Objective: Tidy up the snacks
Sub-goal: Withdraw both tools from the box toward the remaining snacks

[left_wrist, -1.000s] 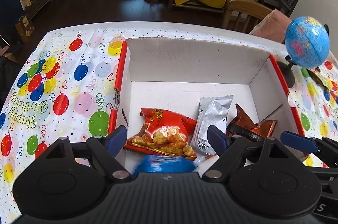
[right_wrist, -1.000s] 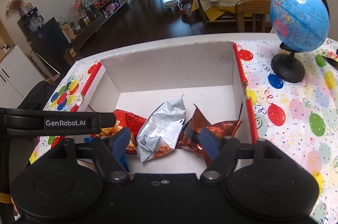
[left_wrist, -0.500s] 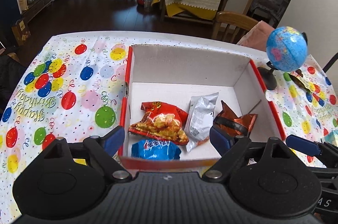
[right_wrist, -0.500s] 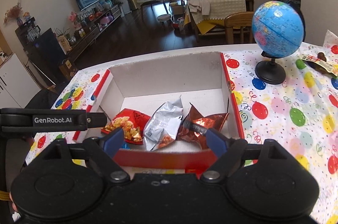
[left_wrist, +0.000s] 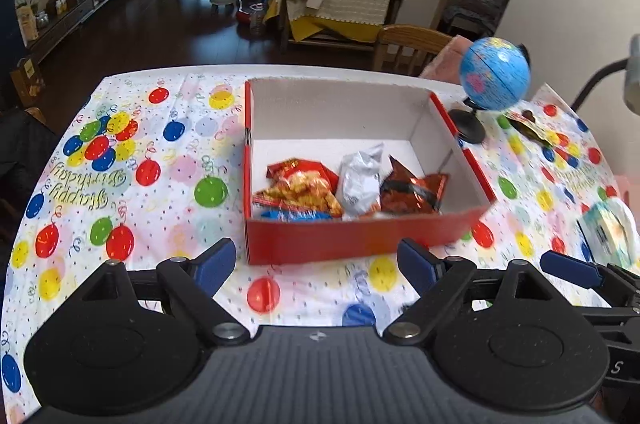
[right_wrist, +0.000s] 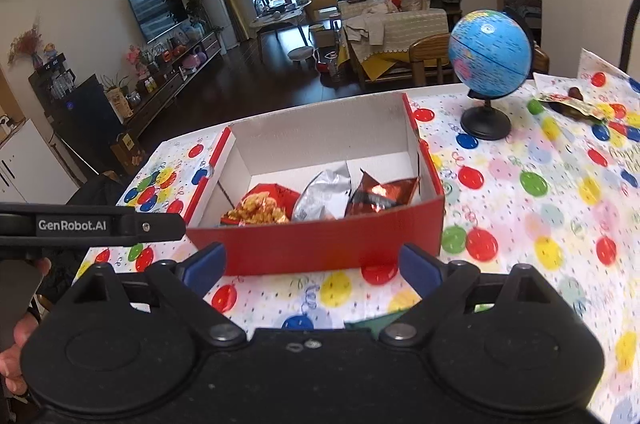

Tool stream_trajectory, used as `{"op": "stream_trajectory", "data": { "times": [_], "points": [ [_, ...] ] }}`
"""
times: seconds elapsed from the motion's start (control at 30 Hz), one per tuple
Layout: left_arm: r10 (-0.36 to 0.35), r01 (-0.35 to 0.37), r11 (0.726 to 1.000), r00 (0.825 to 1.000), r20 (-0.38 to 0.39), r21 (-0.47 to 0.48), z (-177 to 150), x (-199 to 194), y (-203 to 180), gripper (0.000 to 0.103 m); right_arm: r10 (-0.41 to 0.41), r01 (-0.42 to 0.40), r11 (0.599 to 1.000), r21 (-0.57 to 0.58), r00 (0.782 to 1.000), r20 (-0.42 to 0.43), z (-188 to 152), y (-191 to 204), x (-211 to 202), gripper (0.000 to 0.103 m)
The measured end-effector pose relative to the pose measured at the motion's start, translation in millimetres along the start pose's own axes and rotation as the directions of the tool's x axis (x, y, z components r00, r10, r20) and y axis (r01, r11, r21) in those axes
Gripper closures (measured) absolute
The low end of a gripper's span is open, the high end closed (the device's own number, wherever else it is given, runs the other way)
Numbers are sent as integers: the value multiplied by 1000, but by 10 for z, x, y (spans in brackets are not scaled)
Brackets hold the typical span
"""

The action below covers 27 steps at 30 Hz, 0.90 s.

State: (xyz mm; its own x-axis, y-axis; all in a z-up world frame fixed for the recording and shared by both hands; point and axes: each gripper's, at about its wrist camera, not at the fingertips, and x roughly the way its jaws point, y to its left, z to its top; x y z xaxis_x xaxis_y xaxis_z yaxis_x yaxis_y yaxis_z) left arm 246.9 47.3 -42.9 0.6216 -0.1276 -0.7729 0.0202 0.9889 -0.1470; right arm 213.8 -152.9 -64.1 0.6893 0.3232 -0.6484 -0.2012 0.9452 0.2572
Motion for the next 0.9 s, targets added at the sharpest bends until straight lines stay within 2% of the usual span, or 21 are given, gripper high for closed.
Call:
{"op": "stream_trajectory", "data": {
  "times": [0.13,0.33,0.6,0.9],
  "points": [
    [-5,5,1000,1000,-16,25,-194,-83,-5,15,-31,31,999,-7,999,18,-188,22,-171,9],
    [-26,28,999,998,-55,42,-442,-85,-49,15,-80,80,996,27,997,2,-478,-71,-270,9],
    [-23,34,995,992,-127,90,-725,134,-201,15,-136,142,985,94,989,-63,-918,-329,-213,9],
    [17,0,997,971,-237,74,-966,558,-249,15,-185,192,980,44,974,-129,-1246,-523,-67,12]
  ]
}}
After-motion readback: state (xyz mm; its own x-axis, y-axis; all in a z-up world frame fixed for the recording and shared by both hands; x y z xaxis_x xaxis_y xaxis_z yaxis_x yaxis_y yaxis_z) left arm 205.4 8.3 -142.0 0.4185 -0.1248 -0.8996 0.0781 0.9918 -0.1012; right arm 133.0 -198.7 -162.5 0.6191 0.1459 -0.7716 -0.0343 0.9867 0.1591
